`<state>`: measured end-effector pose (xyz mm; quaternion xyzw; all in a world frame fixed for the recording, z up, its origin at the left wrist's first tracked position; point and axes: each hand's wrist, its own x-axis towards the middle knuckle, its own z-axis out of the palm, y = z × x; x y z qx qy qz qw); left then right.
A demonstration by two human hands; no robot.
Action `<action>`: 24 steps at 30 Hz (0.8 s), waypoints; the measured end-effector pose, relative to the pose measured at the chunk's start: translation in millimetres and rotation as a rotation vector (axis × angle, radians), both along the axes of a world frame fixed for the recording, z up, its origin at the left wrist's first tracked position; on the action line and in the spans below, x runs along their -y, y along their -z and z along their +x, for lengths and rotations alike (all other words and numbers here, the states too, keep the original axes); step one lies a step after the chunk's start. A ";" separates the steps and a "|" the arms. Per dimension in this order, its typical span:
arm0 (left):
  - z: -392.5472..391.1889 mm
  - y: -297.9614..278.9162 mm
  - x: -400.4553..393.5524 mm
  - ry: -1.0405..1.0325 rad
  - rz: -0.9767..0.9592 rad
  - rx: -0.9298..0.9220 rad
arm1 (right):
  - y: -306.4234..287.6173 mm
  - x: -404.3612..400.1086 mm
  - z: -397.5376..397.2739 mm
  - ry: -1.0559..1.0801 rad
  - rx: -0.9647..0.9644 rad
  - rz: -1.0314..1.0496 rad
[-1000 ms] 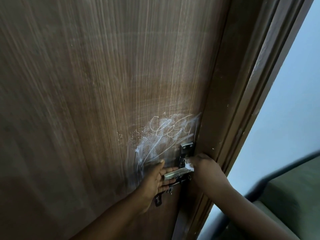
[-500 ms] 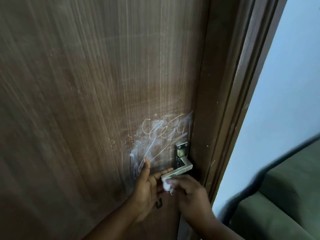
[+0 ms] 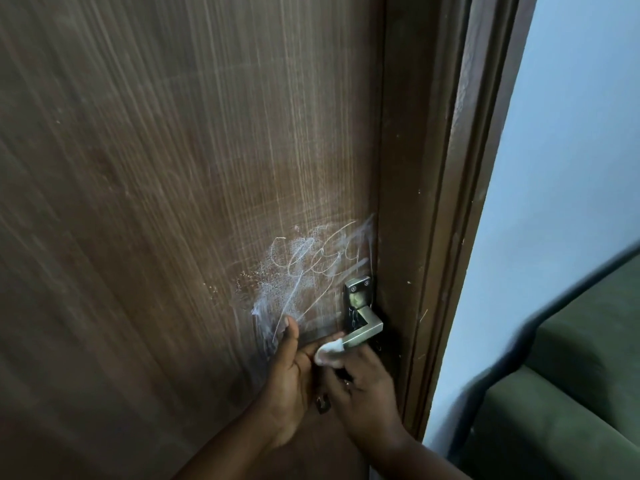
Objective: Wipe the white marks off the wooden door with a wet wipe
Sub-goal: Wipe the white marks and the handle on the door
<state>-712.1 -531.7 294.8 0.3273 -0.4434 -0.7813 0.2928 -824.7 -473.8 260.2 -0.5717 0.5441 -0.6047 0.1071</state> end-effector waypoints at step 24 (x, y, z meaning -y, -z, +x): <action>-4.6 1.2 -5.9 -0.048 -0.005 -0.015 | -16.5 -3.4 16.4 -0.115 1.005 0.345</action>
